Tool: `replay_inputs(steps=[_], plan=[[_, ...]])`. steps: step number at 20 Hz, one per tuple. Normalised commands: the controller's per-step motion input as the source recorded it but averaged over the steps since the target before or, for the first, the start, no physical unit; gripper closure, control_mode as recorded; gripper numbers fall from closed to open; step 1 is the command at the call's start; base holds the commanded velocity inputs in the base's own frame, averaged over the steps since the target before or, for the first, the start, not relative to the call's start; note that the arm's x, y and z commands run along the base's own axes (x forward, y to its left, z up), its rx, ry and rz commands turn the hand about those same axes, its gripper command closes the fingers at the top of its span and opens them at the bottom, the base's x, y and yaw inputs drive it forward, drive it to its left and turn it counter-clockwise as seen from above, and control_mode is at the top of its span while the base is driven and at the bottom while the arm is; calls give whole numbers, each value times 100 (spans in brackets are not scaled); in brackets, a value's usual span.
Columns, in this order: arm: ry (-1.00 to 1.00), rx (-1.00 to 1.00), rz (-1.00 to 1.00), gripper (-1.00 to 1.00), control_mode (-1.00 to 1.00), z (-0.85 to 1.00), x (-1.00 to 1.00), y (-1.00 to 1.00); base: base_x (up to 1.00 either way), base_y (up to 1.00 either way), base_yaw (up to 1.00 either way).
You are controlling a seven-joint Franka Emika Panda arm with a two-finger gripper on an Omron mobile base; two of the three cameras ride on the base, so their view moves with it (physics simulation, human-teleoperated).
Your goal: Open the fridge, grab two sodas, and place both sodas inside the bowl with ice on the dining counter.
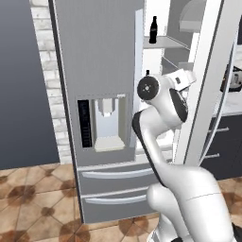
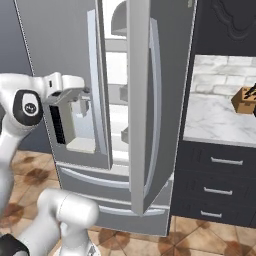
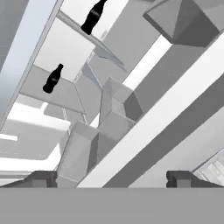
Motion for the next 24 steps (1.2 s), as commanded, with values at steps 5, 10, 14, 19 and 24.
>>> replay_inputs(steps=[5,10,14,19,24], plan=[[4,-3,-3,-100,-100,-18,38,1,0,0,0],[14,0,0,-100,-100,0,88,-22,0,0,0],[15,0,0,-100,-100,0,92,-42,0,0,0],[8,0,0,-100,-100,0,44,-83,0,0,0],[5,0,0,-100,-100,0,21,-94,0,0,0]])
